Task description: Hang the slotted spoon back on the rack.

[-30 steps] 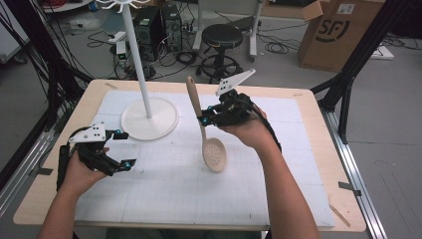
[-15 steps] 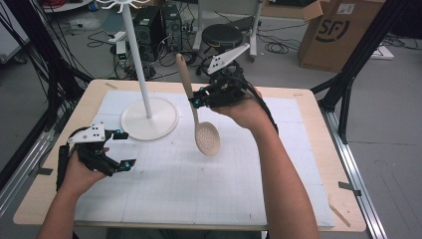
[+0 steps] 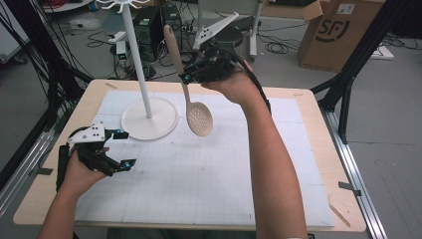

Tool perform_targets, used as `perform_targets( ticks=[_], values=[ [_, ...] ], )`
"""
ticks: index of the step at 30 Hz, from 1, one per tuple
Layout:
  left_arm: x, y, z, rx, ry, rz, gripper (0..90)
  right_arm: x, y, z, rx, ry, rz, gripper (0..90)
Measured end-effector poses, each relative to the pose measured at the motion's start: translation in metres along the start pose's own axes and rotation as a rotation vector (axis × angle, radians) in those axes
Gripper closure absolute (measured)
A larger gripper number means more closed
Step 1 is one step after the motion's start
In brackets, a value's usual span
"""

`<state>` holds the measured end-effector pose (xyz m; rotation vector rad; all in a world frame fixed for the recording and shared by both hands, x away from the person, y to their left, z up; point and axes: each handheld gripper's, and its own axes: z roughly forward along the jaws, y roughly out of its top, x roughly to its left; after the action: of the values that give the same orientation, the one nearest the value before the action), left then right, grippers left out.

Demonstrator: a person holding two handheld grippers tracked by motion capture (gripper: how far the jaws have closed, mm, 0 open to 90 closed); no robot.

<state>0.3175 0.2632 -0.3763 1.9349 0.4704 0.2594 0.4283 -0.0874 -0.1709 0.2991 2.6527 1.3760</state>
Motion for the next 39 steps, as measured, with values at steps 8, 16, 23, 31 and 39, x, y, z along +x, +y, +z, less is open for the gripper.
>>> perform_targets(
  ticks=[8, 16, 23, 31, 39],
  values=[
    [0.0, 0.0, 0.0, 0.001, -0.005, 0.005, 1.7, -0.008, 0.023, 0.008, 0.005, -0.022, -0.016, 75.2],
    [-0.002, 0.002, 0.001, 0.003, -0.006, 0.009, 1.7, -0.019, 0.038, 0.017, 0.027, -0.034, -0.005, 75.1],
    [-0.003, 0.002, 0.004, 0.006, -0.01, 0.015, 1.6, -0.028, 0.049, 0.026, 0.052, -0.052, 0.002, 75.1],
    [-0.001, 0.002, 0.002, 0.004, -0.006, 0.012, 1.7, -0.041, 0.05, 0.037, 0.049, -0.07, 0.056, 75.2],
    [0.0, 0.001, 0.002, 0.008, -0.004, 0.009, 1.7, -0.045, 0.056, 0.049, 0.071, -0.065, 0.057, 75.1]
  ],
)
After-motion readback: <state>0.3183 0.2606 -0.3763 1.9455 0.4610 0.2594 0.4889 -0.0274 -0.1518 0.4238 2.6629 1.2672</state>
